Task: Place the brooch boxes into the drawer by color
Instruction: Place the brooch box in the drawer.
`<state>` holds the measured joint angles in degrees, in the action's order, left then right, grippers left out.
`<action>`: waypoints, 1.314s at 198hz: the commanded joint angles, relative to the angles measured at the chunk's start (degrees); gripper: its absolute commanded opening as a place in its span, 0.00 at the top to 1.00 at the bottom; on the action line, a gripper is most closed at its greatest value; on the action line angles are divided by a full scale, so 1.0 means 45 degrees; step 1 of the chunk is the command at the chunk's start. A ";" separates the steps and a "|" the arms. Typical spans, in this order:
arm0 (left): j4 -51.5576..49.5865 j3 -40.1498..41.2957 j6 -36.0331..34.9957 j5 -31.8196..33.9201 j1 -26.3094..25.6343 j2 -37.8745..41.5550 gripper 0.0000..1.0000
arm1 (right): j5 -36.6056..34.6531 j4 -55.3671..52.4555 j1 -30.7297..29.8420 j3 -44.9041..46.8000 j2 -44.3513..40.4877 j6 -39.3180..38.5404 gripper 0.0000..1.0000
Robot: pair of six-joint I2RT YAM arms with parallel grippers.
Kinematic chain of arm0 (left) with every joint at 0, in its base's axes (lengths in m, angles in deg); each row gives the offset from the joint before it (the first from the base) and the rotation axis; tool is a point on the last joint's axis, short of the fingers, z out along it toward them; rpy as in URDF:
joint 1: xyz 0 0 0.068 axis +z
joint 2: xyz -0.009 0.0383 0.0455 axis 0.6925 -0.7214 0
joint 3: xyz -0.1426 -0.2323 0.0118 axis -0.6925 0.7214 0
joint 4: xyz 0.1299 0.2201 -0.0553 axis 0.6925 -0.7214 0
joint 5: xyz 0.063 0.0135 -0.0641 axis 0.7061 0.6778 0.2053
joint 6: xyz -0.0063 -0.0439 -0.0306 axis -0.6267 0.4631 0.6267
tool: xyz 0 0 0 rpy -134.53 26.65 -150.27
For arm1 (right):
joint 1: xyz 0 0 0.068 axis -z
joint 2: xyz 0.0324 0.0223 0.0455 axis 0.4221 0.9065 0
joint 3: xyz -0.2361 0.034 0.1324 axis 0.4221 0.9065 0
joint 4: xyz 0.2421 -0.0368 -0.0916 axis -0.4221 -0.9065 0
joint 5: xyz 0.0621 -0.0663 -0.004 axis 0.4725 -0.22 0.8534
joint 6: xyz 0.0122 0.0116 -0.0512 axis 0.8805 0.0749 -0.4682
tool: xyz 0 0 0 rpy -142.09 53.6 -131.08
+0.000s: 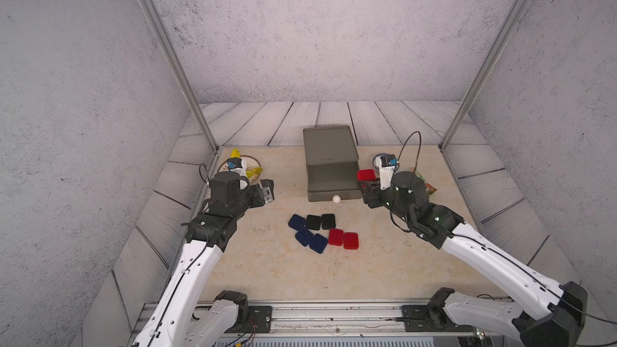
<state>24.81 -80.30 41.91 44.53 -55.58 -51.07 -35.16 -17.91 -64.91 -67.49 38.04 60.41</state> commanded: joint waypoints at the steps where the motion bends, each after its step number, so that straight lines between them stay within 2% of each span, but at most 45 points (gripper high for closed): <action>1: -0.0387 -0.0392 -0.0013 -0.0126 -0.0055 0.0183 0.02 | 0.1530 -0.1374 -0.0071 -0.1880 0.1738 -0.0295 0.61; 27: -0.0740 -0.0650 -0.0009 -0.0441 0.0031 -0.0040 0.02 | 0.2282 -0.2294 -0.0099 -0.3716 0.3767 -0.0148 0.60; 81: -0.0902 -0.0676 -0.0111 -0.0152 0.0052 0.0296 0.02 | 0.2896 -0.2106 -0.0398 -0.5190 0.5872 0.0118 0.59; 154: -0.0725 -0.0528 -0.0147 -0.0188 0.0052 0.0257 0.02 | 0.2286 -0.2445 -0.0561 -0.7024 0.8192 0.0227 0.59; 221: 0.0096 0.0037 -0.0065 -0.0246 0.0052 0.0327 0.02 | 0.1641 -0.1884 -0.0568 -0.7485 0.9157 0.0408 0.58; 233: 0.0160 0.0026 -0.0063 -0.0316 0.0052 0.0230 0.02 | 0.1569 -0.1909 -0.0557 -0.7677 0.9357 0.0415 0.53; 247: 0.0162 0.0007 -0.0063 -0.0365 0.0047 0.0160 0.02 | 0.1615 -0.1982 -0.0562 -0.7836 0.9521 0.0342 0.35; 260: 0.0163 0.0021 -0.0077 -0.0346 0.0047 0.0149 0.02 | 0.1647 -0.2002 -0.0560 -0.7888 0.9498 0.0318 0.29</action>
<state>24.09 -80.60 41.76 43.24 -55.55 -50.35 -26.68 -27.18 -67.40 -100.85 80.42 61.83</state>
